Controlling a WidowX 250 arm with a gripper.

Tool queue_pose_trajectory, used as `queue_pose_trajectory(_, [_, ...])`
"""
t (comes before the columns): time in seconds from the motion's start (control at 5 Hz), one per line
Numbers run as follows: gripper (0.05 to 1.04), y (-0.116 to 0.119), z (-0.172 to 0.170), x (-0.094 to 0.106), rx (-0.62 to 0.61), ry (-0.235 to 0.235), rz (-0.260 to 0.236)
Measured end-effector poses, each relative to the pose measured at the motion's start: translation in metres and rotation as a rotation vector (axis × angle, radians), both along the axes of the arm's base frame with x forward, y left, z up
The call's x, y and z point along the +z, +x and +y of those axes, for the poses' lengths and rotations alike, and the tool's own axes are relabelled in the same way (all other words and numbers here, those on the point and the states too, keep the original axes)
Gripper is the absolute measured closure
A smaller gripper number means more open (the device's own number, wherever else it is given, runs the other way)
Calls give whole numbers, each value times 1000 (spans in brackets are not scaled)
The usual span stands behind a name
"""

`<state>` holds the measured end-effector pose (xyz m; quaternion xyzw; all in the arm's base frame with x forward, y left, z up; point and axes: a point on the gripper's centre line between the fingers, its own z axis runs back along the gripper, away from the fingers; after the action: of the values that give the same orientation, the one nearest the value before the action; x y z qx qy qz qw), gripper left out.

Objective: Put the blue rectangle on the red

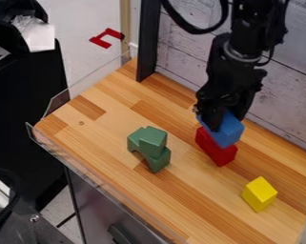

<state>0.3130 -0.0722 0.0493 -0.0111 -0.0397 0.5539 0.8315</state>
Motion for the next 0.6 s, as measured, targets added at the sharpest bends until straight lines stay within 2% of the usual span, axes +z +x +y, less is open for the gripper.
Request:
queue_pose_trajectory(0.2, [525, 1, -1, -7, 13, -5, 9])
queue_pose_trajectory(0.6, [525, 8, 3, -8, 33, -18, -27])
